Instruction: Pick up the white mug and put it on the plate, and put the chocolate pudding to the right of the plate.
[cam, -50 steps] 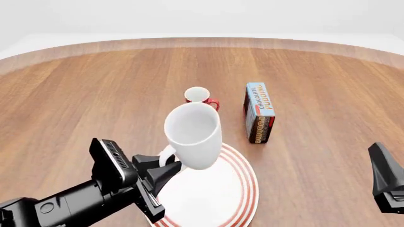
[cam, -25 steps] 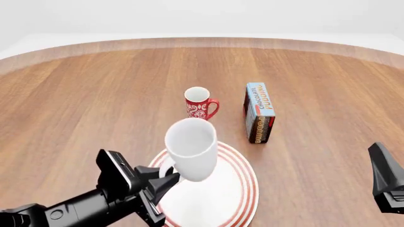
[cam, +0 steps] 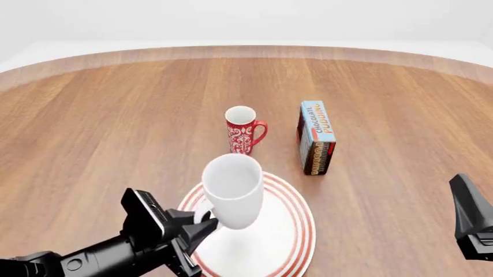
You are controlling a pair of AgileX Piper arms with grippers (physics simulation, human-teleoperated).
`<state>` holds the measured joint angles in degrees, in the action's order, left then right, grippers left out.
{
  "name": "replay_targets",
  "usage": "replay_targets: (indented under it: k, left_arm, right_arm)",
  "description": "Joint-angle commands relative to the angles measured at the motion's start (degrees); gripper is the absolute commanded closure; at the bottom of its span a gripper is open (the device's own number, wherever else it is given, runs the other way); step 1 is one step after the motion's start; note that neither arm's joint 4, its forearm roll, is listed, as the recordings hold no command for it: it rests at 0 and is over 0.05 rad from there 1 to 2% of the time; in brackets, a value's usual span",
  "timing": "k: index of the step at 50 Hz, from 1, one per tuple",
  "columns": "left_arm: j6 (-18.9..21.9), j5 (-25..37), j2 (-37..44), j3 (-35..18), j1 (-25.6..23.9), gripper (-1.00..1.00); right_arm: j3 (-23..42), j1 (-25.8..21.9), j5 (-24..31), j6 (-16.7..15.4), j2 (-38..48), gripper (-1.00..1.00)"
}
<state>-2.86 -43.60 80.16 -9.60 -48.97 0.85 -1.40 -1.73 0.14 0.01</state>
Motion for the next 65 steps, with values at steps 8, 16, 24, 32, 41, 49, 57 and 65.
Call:
replay_targets:
  k: [8,16,24,32,41,49,57,65]
  left_arm:
    - [-0.2,-2.8,4.7,-0.8,-0.7,1.0]
    - [-0.2,-3.8,6.9,-1.0,-0.5,1.0]
    - [-0.7,-4.7,8.6,-1.3,-0.7,1.0]
    - [-0.7,-5.2,9.3,-1.2,-0.2,1.0]
    - [-1.1,-6.6,10.4,-0.6,0.2,1.0]
    - [-1.6,-7.2,10.8,-0.2,0.6,1.0]
    - [-2.2,-7.6,11.5,-0.2,0.1,-1.0]
    - [-2.3,-7.1,10.7,-0.2,-0.2,-1.0]
  right_arm:
    - [0.0,0.0,0.0,0.0,0.0,-1.0]
    - [0.0,0.0,0.0,0.1,0.0,-1.0]
    - [0.0,0.0,0.0,0.1,0.0,-1.0]
    - [0.0,0.0,0.0,0.1,0.0,-1.0]
    - [0.0,0.0,0.0,0.2,0.0,-1.0]
    - [0.0,0.0,0.0,0.1,0.0,-1.0]
    - [0.0,0.0,0.0,0.1,0.0,-1.0]
    - [0.0,0.0,0.0,0.1,0.0,-1.0]
